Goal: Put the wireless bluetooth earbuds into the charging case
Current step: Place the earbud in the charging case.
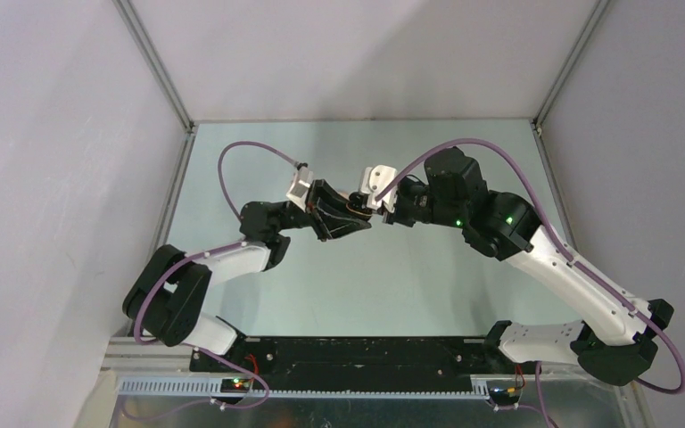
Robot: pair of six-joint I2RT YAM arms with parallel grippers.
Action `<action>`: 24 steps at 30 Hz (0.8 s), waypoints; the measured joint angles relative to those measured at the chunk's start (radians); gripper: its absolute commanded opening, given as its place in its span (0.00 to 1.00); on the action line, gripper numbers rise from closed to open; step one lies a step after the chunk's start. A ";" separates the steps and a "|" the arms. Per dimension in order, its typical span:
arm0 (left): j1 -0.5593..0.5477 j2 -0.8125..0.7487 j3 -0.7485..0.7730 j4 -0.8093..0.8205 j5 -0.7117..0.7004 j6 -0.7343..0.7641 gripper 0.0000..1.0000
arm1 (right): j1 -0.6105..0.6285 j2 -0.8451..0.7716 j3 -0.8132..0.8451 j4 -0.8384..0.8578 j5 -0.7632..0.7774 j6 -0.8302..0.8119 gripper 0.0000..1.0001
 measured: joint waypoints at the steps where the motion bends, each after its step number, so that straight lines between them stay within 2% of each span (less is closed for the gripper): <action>1: 0.000 0.000 0.000 0.000 -0.004 0.000 0.01 | 0.000 0.000 0.000 0.003 0.006 0.007 0.08; 14: 0.008 0.000 -0.009 -0.002 -0.021 0.011 0.02 | 0.026 0.022 0.008 0.014 0.060 0.044 0.05; 24: 0.024 0.000 -0.009 -0.016 -0.022 -0.004 0.04 | 0.050 0.023 0.008 0.010 0.087 -0.003 0.06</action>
